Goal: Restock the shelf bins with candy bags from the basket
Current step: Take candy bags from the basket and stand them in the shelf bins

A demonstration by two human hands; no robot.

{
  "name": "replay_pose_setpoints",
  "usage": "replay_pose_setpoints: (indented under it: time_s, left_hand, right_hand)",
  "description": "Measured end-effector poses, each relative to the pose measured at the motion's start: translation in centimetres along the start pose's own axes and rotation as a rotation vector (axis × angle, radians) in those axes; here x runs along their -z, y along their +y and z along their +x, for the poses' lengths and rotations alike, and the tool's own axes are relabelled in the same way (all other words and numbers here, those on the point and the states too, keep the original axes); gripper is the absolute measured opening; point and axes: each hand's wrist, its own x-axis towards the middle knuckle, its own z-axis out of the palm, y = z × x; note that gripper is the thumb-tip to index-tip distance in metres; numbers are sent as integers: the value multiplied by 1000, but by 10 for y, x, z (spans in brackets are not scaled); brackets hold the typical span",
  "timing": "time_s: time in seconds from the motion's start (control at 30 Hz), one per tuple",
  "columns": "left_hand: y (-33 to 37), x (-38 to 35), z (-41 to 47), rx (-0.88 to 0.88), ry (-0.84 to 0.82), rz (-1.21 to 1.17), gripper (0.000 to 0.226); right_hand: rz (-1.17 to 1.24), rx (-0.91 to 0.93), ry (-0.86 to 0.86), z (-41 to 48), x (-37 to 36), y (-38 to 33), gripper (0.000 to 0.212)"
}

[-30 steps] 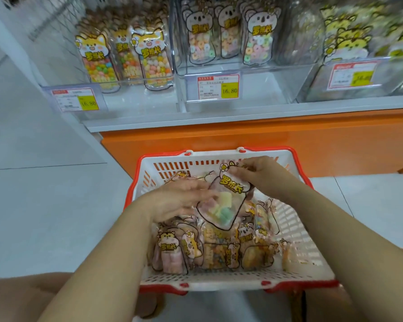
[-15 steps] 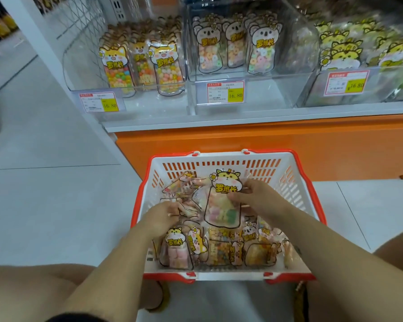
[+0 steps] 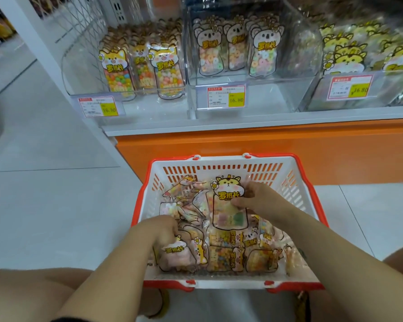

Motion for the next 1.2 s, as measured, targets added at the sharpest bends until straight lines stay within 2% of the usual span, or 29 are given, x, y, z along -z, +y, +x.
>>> replay_pose_setpoints:
  time_s: [0.17, 0.27, 0.37, 0.47, 0.73, 0.87, 1.0, 1.07, 1.13, 1.2]
  left_hand:
    - [10, 53, -46, -128, 167, -100, 11]
    - [23, 82, -69, -236, 306, -333, 12]
    - [55, 112, -90, -317, 448, -469, 6]
    - [94, 141, -101, -429, 526, -542, 6]
    - [200, 188, -112, -592, 661, -515, 16]
    - [245, 210, -112, -634, 722, -485, 16]
    - [294, 237, -113, -724, 863, -437, 12]
    - [320, 251, -113, -758, 959, -383, 12]
    - [347, 265, -109, -813, 1023, -375, 13]
    - [369, 277, -104, -837, 1059, -372, 15]
  right_hand:
    - [-18, 80, -55, -13, 14, -26, 15]
    - [-54, 156, -83, -25, 36, -46, 18]
    - [-62, 229, -75, -40, 63, -65, 27]
    - [4, 257, -84, -57, 91, -78, 24]
    - [70, 316, 53, -92, 166, -101, 36]
    - [20, 347, 151, -102, 204, -107, 57]
    - [34, 454, 322, -106, 249, -115, 50]
    - [54, 526, 454, -106, 271, -120, 26]
    - [71, 581, 593, -100, 290, -122, 19]
    - [99, 597, 714, -90, 304, -120, 29]
